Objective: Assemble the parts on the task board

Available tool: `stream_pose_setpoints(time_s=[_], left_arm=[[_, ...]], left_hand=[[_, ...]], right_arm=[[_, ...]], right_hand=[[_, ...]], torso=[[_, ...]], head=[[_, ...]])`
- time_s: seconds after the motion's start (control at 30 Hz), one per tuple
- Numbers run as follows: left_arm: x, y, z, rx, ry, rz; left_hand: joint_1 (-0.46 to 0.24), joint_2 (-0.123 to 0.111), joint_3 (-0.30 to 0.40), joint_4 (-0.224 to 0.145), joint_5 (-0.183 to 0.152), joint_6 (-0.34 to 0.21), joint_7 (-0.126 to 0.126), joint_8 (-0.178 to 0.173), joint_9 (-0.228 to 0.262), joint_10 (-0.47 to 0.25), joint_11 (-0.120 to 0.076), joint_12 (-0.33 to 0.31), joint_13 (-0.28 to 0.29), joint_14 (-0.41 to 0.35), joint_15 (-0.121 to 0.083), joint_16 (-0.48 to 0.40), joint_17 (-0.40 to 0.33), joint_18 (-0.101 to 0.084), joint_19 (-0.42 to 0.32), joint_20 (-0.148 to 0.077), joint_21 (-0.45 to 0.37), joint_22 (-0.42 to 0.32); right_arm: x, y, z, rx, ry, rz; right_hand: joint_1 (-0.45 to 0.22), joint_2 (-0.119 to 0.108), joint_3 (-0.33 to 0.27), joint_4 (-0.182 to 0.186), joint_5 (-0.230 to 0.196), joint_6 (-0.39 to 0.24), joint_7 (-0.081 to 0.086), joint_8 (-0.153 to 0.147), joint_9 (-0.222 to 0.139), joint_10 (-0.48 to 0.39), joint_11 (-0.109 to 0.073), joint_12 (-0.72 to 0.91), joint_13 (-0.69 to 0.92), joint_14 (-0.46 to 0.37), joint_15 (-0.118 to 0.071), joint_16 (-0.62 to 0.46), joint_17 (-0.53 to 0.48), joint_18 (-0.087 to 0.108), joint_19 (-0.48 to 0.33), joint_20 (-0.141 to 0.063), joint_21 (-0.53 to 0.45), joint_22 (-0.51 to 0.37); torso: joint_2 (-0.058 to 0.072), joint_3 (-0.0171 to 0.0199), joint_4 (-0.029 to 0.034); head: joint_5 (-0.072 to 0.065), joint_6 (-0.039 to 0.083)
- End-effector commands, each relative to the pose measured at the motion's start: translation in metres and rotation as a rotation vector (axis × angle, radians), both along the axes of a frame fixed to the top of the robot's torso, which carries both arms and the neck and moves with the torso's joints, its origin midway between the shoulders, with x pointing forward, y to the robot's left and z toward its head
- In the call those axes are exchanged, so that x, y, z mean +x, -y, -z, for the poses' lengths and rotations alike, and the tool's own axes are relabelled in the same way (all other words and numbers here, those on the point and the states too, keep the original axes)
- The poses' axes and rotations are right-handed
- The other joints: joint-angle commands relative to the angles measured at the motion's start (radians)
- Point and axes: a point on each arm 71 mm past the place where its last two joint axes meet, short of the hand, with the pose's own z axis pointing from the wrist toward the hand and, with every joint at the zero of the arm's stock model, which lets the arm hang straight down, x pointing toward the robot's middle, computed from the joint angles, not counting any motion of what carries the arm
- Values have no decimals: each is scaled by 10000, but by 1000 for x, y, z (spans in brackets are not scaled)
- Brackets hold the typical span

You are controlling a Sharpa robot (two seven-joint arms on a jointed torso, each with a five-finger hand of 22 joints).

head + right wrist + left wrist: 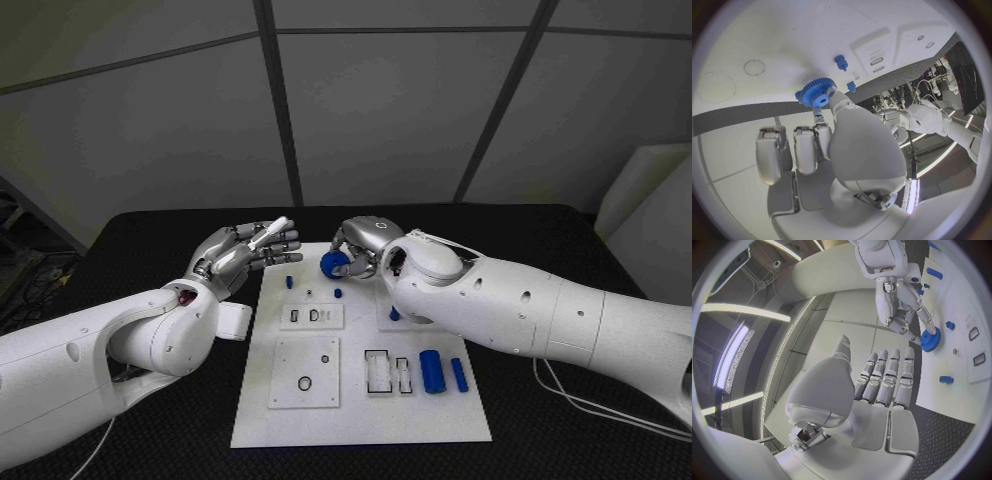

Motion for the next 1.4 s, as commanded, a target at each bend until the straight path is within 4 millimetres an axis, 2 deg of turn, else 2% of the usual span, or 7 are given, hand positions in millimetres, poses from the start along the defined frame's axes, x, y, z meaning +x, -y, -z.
stream_pose_setpoints(time_s=[0.03, 0.33, 0.57, 0.83, 1.03, 1.27, 1.4], left_arm=[[0, 1, -2, -24, 143, 72], [0, 1, -2, -21, 138, 75], [0, 1, -3, -22, 133, 87], [0, 1, -3, -20, 124, 96], [0, 1, -3, -17, 118, 98], [0, 1, -3, -8, 112, 91], [0, 1, -3, -9, 109, 96]], left_hand=[[6, 122, 4, -77, -56, -65, 570, -32, -16, 36, -33, -40, 4, -51, 12, -66, -11, 399, -71, 24, -45, -10], [6, 122, 4, -77, -56, -65, 570, -32, -16, 36, -33, -40, 4, -51, 12, -66, -11, 399, -71, 24, -45, -10], [6, 122, 4, -77, -56, -65, 570, -32, -16, 36, -33, -40, 4, -51, 12, -66, -11, 399, -71, 24, -45, -10], [6, 122, 4, -77, -56, -65, 570, -32, -16, 36, -33, -40, 4, -51, 12, -66, -11, 399, -71, 24, -45, -10], [6, 122, 4, -77, -56, -65, 570, -32, -16, 36, -33, -40, 4, -51, 12, -66, -11, 399, -71, 24, -45, -10], [5, 127, -10, -98, -57, -69, 568, -42, -16, 36, -34, -56, 5, -62, 10, -79, -10, 402, -77, 25, -52, -21], [5, 127, -10, -98, -57, -69, 568, -42, -16, 36, -34, -56, 5, -62, 10, -79, -10, 402, -77, 25, -52, -21]], right_arm=[[1, -2, 1, -303, 99, 22], [3, -6, 5, -434, 45, 60], [7, -8, 6, -456, 48, 157], [9, -9, 7, -450, 16, 176], [9, -9, 10, -577, -295, 125], [10, -6, 13, -642, -811, 154], [10, -3, 13, -487, -895, 225]], right_hand=[[-85, 11, 5, -47, 34, 496, -280, 16, 220, 41, -10, -7, 829, 585, -73, 13, 548, -151, 1072, -75, 32, 2632], [-232, -48, -27, -59, 48, 327, -215, -164, 175, -35, 37, -133, 731, 577, -50, -8, 514, -151, 1072, -70, 32, 2632], [-549, -206, -137, -10, -156, -639, 30, -371, -105, -181, 248, -359, 561, 569, 116, -33, 482, -151, 1072, 65, 32, 2632], [-750, -312, -259, 64, -292, -1181, 126, -360, -331, -288, 347, -512, 446, 566, 206, -39, 477, -151, 1072, 165, 32, 2632], [-1184, -373, -440, 459, -361, -1293, 151, -321, -461, -317, 380, -551, 420, 563, 242, -45, 473, -151, 1072, 212, 32, 2632], [-1809, -145, -535, 1200, -254, -1113, 122, -292, -549, -288, 364, -490, 475, 567, 230, -38, 495, -151, 1072, 211, 32, 2632], [-2057, -40, -569, 1311, -199, -1068, 116, -295, -580, -274, 361, -462, 501, 572, 226, -29, 515, -151, 1072, 206, 32, 2632]], torso=[[-2, 8, -22], [-6, 9, -16], [1, 13, -19], [-1, 18, -27], [-6, 18, -26], [-7, 23, -35], [-7, 21, -32]], head=[[30, -16], [60, -23], [74, -27], [91, -32], [88, -34], [82, -34], [86, -29]])
